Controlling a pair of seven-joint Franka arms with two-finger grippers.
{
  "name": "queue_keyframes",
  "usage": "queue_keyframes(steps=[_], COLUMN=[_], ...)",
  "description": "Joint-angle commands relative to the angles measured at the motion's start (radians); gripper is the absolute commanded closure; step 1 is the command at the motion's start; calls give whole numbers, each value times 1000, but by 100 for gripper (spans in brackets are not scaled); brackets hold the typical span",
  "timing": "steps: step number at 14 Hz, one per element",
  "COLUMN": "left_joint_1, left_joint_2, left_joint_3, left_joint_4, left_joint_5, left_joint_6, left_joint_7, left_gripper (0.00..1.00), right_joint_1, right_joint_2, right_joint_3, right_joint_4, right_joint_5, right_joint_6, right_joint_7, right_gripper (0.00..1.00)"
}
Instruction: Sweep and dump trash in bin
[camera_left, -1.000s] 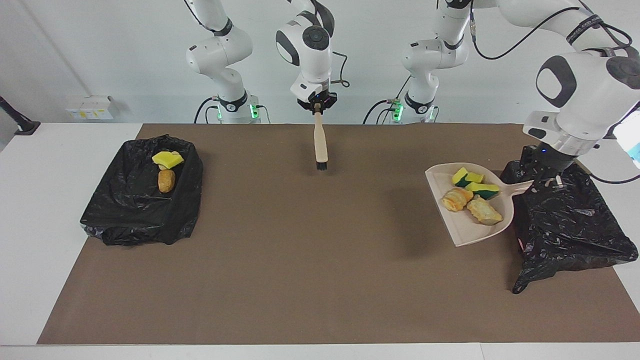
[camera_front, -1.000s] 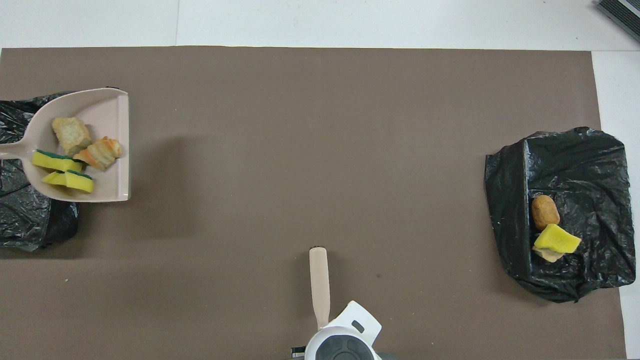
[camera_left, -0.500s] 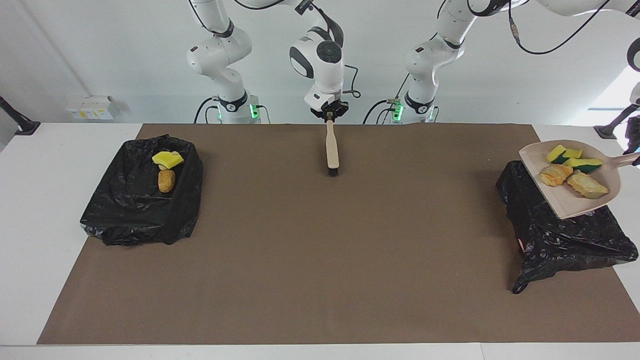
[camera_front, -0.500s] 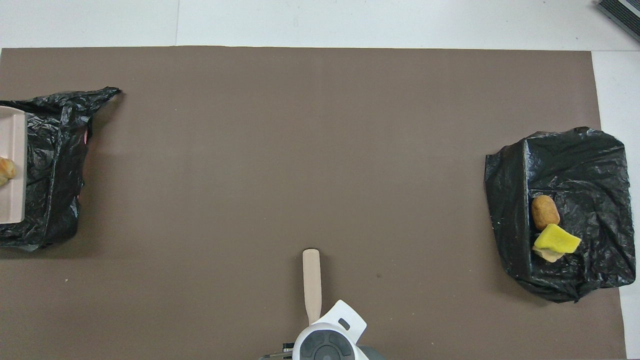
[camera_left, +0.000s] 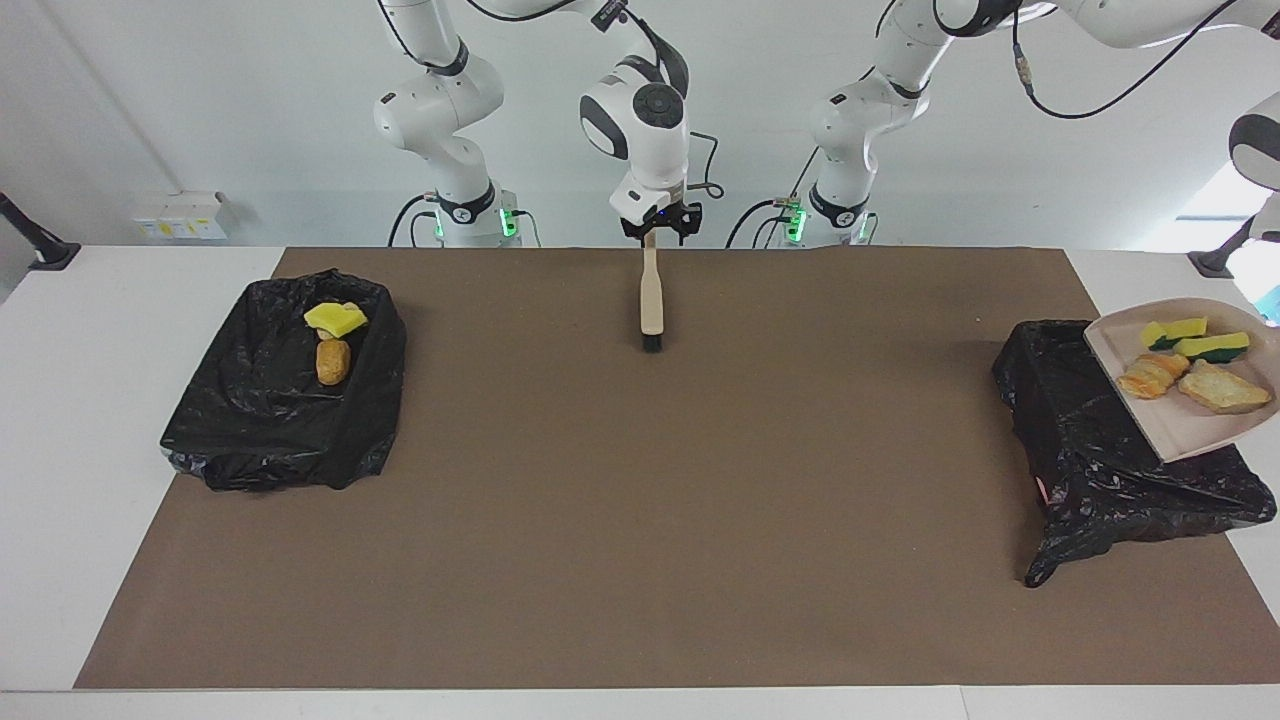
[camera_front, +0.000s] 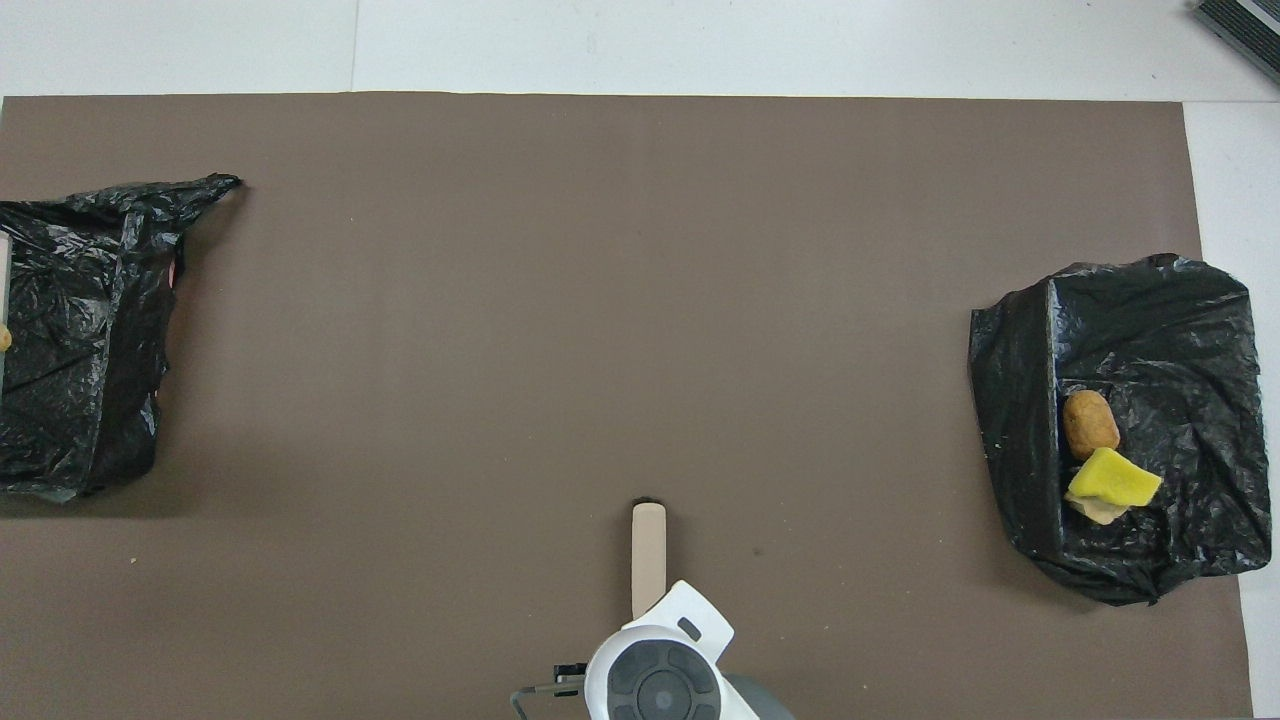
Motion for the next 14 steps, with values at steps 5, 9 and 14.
queue_keyframes(steps=[5,9,14], left_joint_1=[-94,-120,-172], left_joint_2=[-151,-182,-220], left_joint_3=[10,10,-2], left_joint_4=[-215,-247,-241], left_joint_5=[432,615,612], left_joint_6=[62,-2,-81], left_joint_7=[-201,-250,-253], left_gripper=[100,100,100], right_joint_1=[-241,-367,-562], right_joint_2=[16,15,5], right_joint_3=[-1,-1,-2], right_joint_4=[193,262,353], right_joint_5=[-91,-140,-140], right_joint_6=[-26,-109,-204], right_joint_7=[1,-29,-192], right_gripper=[0,0,0])
